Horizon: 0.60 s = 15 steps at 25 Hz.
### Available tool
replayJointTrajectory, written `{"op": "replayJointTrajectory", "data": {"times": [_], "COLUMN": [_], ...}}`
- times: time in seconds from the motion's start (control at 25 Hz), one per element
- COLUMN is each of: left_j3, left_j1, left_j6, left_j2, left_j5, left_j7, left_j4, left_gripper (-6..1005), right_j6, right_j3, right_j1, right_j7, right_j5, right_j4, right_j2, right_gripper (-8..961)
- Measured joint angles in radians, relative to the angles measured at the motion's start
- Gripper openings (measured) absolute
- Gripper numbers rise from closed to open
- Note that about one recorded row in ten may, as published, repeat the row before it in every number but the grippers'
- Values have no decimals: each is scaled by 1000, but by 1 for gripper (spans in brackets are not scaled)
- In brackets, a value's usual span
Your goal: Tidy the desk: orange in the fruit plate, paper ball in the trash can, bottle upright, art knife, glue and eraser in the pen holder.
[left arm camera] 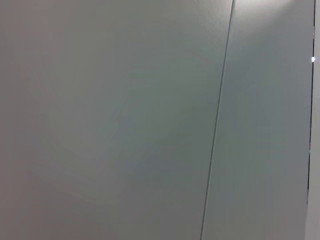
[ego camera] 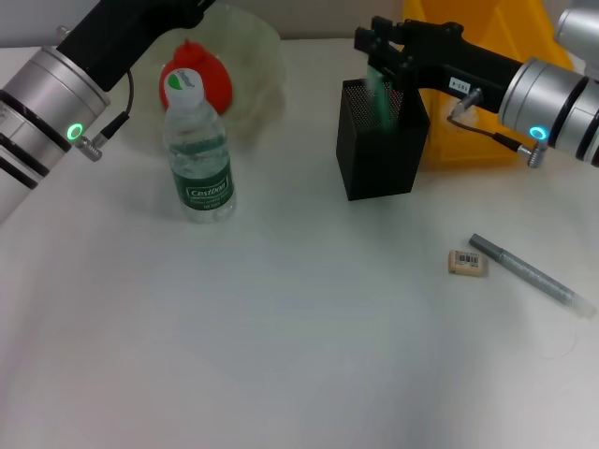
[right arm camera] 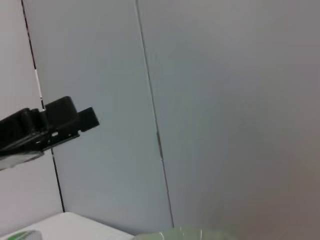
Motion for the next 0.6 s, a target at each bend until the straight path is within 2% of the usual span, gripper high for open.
{"op": "replayJointTrajectory", "data": {"times": [0.12,0.36,0.4,0.44,0.52,0.56,0.6], "left_j3": [2,-2,-2,-2,-2,-2,-2], "left_j1": [-3,-3,-3,-3,-3,-3,-4], "left_j6": [-5,-6,-6,-6,-9,-11,-17], "left_j2": [0,0,0,0,0,0,0], "left_j5": [0,1,1,1,1,1,1], "left_j7": [1,1,1,1,1,1,1], "left_j4": [-1,-1,-1,-1,-1,-1,-1], "left_gripper": [809,808,808,808,808,808,808], "right_j6": [-3,-49,-78,-78,-93,-99,-120], "right_j3": [4,4,-22,-22,-63,-91,-120], "right_j1": [0,-45,-93,-93,-149,-188,-248], "right_j7": [0,55,180,180,337,454,638], "right_j5": [3,55,29,29,-27,-84,-205], "right_j4": [-1,-58,-158,-158,-289,-394,-580], "right_j2": [0,-1,-3,-3,-5,-6,-5], "right_gripper": [221,450,472,494,538,560,560]}}
